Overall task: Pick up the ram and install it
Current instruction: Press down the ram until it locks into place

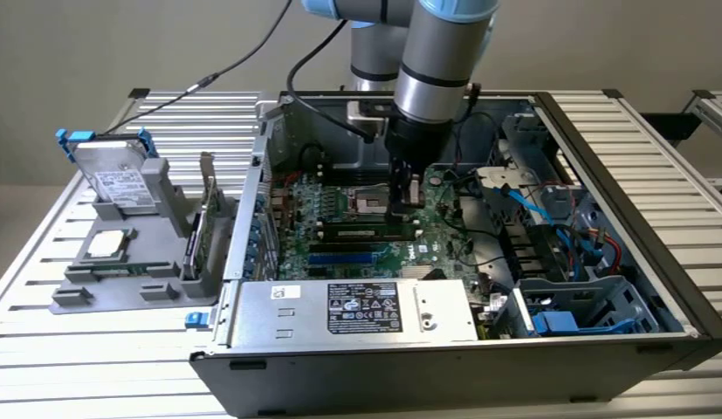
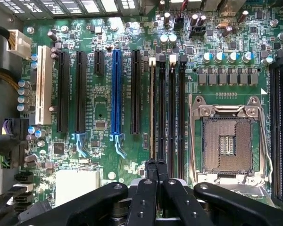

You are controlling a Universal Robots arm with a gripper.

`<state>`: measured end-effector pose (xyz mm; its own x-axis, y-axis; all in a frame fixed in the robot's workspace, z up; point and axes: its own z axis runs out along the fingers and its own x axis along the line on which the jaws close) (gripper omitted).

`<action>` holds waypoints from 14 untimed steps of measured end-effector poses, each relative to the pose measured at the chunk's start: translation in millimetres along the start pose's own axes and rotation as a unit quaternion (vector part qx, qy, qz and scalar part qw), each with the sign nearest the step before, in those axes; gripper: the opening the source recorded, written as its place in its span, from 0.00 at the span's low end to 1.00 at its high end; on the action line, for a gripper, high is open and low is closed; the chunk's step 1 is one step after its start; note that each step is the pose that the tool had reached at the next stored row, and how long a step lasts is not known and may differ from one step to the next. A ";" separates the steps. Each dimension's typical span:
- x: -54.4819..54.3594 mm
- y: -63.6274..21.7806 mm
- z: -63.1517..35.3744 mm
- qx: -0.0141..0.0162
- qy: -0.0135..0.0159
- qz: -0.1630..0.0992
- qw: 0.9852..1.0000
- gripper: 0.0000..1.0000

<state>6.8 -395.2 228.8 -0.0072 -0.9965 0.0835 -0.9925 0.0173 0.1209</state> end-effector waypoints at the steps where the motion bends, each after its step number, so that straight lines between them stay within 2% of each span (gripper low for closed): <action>1: -0.1 -0.4 0.5 0.000 0.000 0.000 1.000 0.10; 10: -0.5 -2.4 4.8 0.000 0.000 0.000 1.000 0.10; 12: -0.5 -2.0 0.8 0.001 -0.001 0.000 1.000 0.10; 14: 0.5 -1.0 -6.9 0.000 0.000 0.000 1.000 0.10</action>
<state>8.7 -395.1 235.6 -0.0072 -0.9964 0.0844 -0.9925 0.0174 0.1207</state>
